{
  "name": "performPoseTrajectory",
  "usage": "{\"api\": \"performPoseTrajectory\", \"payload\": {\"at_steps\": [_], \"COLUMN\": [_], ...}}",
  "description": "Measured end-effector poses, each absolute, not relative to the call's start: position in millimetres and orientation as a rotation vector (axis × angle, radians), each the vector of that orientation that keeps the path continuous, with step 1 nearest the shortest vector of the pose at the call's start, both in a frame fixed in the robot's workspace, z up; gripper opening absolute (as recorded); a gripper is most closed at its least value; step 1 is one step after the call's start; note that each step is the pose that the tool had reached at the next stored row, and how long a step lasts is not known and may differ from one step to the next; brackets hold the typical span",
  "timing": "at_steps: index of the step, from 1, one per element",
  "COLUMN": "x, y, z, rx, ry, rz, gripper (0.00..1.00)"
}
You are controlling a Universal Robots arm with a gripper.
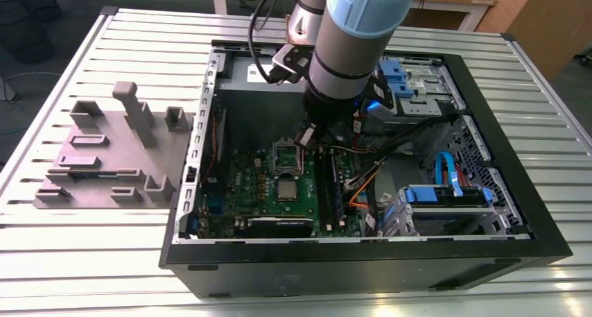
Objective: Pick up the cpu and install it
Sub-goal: 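Close the cpu cover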
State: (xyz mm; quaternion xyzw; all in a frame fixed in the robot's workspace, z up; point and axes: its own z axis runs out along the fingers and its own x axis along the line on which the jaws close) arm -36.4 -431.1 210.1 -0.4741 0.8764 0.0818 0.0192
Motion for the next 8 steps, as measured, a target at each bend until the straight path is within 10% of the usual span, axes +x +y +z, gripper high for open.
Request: {"api": "performPoseTrajectory", "payload": {"at_steps": [8], "x": [-36.6], "y": [-430.5], "z": [208.1], "rx": [-1.466], "ry": [2.709], "rz": [0.281], "gripper": [0.10]}}
